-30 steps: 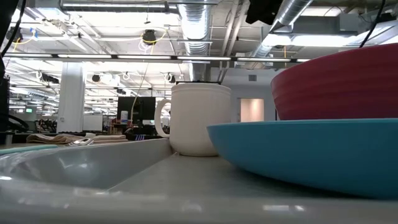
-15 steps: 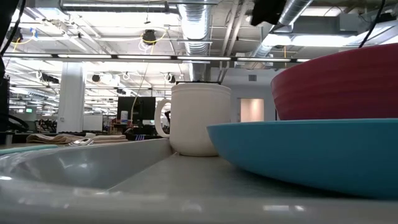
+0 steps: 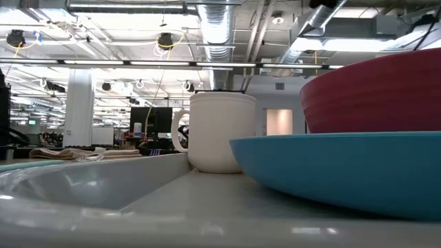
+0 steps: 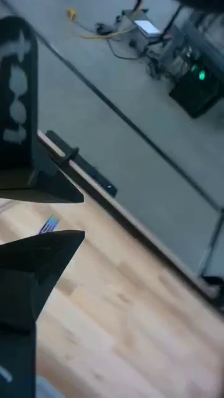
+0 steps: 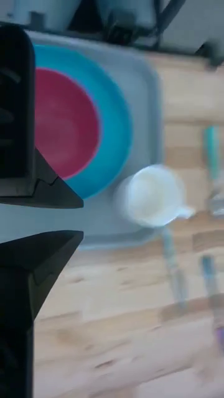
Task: Set up tray
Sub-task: Put the brown napkin on the gray tray
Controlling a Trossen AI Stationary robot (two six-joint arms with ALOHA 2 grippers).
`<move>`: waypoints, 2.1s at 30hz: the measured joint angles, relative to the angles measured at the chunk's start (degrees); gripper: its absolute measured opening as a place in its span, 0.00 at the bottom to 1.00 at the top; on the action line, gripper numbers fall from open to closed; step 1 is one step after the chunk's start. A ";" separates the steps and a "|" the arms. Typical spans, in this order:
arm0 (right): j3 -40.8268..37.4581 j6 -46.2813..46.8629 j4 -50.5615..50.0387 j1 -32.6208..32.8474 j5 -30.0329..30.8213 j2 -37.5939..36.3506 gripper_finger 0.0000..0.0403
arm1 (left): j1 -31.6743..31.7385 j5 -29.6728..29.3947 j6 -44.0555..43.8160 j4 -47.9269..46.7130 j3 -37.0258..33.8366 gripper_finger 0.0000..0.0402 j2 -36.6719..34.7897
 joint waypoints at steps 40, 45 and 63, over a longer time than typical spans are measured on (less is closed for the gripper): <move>-35.63 -3.85 37.09 -11.90 -1.10 -21.47 0.15 | 23.61 22.14 -19.57 46.04 -81.69 0.17 -16.72; -35.63 -5.33 37.00 -14.37 -1.11 -21.96 0.15 | 24.83 21.82 -20.21 44.95 -81.69 0.17 -12.08; -35.63 -6.84 36.66 -19.86 -2.59 -21.95 0.15 | 27.83 25.92 -10.72 48.17 -81.58 0.17 -6.48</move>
